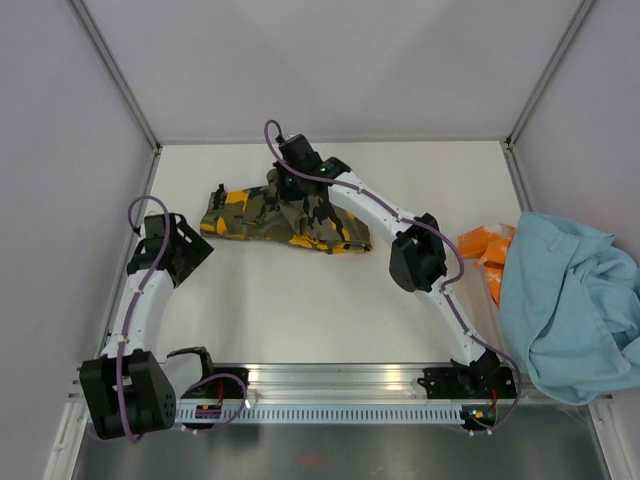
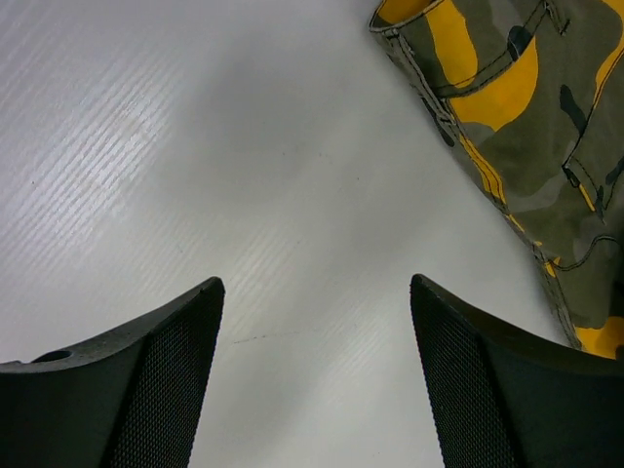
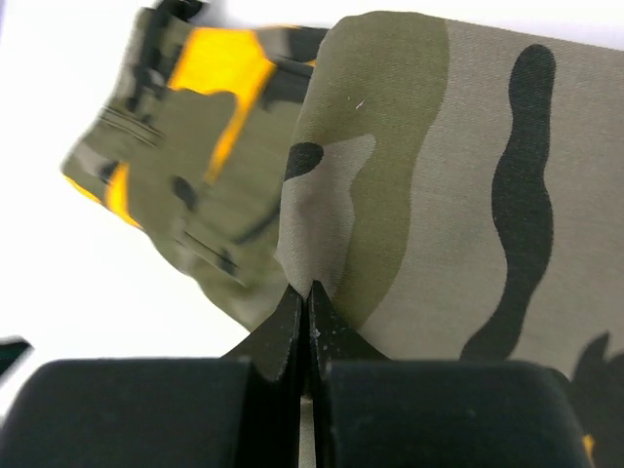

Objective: Fold and stack the trousers
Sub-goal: Fold the trousers

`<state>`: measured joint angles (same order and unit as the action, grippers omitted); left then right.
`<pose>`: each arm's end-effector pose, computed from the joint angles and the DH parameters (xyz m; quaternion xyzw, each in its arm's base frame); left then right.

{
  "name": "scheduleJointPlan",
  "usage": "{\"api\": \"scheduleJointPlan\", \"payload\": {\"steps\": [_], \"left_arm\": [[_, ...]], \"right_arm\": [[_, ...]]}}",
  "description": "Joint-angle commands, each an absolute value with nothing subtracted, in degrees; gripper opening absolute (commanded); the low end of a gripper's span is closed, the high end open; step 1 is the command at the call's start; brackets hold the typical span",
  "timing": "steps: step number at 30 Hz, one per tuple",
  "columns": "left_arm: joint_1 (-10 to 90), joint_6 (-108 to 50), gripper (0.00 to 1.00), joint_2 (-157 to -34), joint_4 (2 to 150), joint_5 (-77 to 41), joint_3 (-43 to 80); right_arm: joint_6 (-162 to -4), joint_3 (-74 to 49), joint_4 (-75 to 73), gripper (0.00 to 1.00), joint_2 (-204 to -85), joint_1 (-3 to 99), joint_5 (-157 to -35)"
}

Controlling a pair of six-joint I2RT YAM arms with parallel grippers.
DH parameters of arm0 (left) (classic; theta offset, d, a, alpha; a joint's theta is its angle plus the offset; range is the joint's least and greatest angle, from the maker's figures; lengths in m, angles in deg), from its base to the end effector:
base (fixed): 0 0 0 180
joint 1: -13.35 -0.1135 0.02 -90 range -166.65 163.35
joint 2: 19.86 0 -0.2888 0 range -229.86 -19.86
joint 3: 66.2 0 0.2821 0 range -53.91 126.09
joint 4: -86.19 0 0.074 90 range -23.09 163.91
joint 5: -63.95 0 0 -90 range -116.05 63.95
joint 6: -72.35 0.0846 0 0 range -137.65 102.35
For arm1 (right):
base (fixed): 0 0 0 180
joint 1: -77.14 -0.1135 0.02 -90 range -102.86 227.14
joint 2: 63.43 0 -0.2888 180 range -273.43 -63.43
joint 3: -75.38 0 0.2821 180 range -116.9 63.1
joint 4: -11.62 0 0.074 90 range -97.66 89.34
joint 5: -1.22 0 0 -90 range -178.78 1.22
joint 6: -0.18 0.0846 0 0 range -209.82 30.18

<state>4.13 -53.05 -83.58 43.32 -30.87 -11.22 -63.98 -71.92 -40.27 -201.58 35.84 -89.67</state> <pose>0.2646 0.0502 0.2055 -0.3710 0.8677 -0.0357 0.3290 0.4725 0.4169 0.2434 -0.1263 0.9074 0.2276 0.3300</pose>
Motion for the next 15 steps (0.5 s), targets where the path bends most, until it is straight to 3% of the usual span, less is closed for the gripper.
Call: {"api": "scheduleJointPlan", "payload": {"steps": [1,15], "left_arm": [[3.9,-59.3,0.83,-79.3,41.1,-30.5,-12.5],[4.4,-58.1,0.83,-71.8,38.1,-31.3,-15.9]], "right_arm": [[-54.8,-76.8,-28.6,0.00,-206.2,35.4,-95.1],[-33.8,-78.9,1.2,0.00,-211.0,29.1,-90.8]]}}
